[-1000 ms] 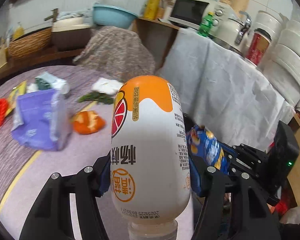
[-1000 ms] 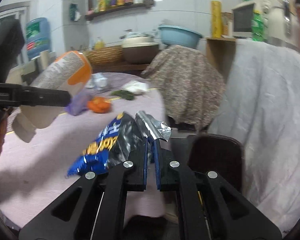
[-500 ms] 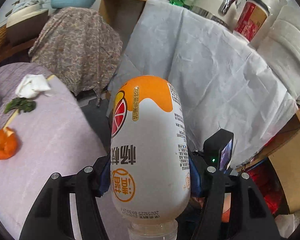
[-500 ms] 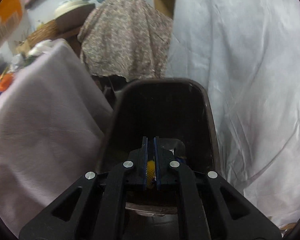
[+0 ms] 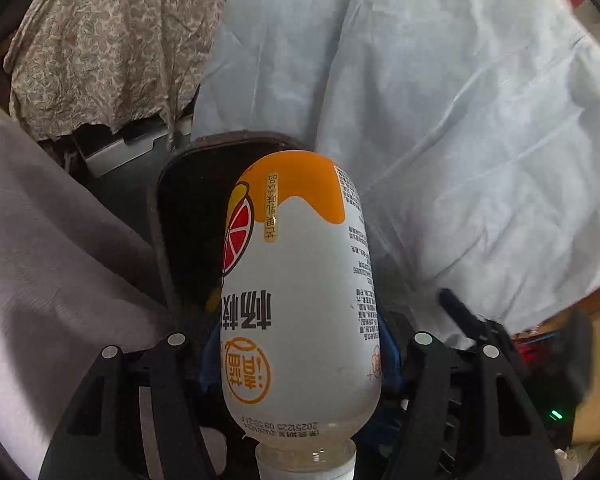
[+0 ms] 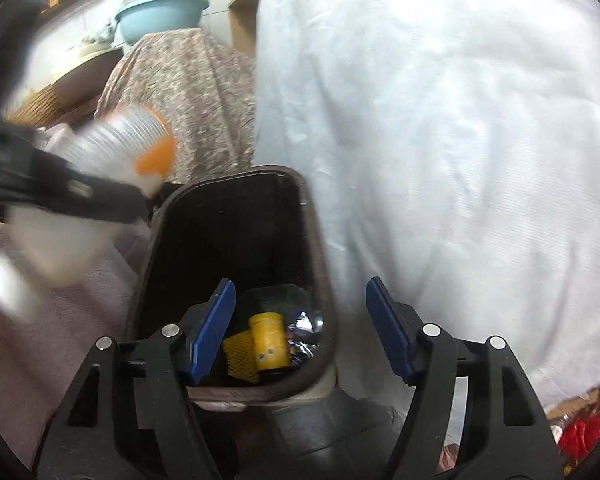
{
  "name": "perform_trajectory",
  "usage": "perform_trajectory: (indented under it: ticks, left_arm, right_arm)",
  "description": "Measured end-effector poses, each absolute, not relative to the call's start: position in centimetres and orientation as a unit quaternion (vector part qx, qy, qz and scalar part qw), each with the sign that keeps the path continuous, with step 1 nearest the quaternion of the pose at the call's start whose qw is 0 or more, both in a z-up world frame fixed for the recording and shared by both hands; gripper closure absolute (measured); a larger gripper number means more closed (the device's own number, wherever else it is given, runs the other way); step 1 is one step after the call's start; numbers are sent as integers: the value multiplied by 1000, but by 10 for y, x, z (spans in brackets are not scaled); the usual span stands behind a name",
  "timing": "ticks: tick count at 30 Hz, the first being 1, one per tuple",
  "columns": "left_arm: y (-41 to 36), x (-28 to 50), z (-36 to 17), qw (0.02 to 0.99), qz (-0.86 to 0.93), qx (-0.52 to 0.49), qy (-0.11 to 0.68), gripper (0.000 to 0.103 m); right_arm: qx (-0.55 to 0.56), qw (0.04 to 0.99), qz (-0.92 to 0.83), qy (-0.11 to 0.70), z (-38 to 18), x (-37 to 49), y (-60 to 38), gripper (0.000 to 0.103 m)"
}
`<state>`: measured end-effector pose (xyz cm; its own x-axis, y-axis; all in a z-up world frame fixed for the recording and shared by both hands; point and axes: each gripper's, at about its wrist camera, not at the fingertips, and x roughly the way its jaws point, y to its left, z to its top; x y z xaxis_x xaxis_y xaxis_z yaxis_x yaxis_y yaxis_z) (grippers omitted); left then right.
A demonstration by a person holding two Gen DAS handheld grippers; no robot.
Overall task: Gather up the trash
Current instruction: 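Carry bottle and chip bag to the bin and release both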
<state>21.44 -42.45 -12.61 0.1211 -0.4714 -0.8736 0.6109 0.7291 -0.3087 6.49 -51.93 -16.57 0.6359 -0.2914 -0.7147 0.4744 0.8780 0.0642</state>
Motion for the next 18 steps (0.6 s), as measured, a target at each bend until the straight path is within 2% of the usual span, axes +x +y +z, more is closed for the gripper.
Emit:
perform_trajectory:
  ticks: [2,3,4,5,12,18]
  left_arm:
    - [-431,220,-135,744,-357,70,561,37]
    - [-433,222,-137,743,-354,72,564,32]
    - [-434,223,-138,743,-352,73,565,22]
    - [-433,224,-138,744,-354,68,562,19]
    - [-430,218,-129,753,-363,69,545,18]
    - [-404,205,-95,779,-369,80,500,14]
  right_arm:
    - [122,894,-227,367,-163,55,-523,33]
    - [121,893,-232,367,-162,51,-525,32]
    - [123,892,-234,367,-161,48,-527,32]
    - [128,892,-235,365,-161,44,-529,32]
    - [146,893,-224,362,-162,40,-529,32]
    - [140,898,-205,363,-159,47,-513,31]
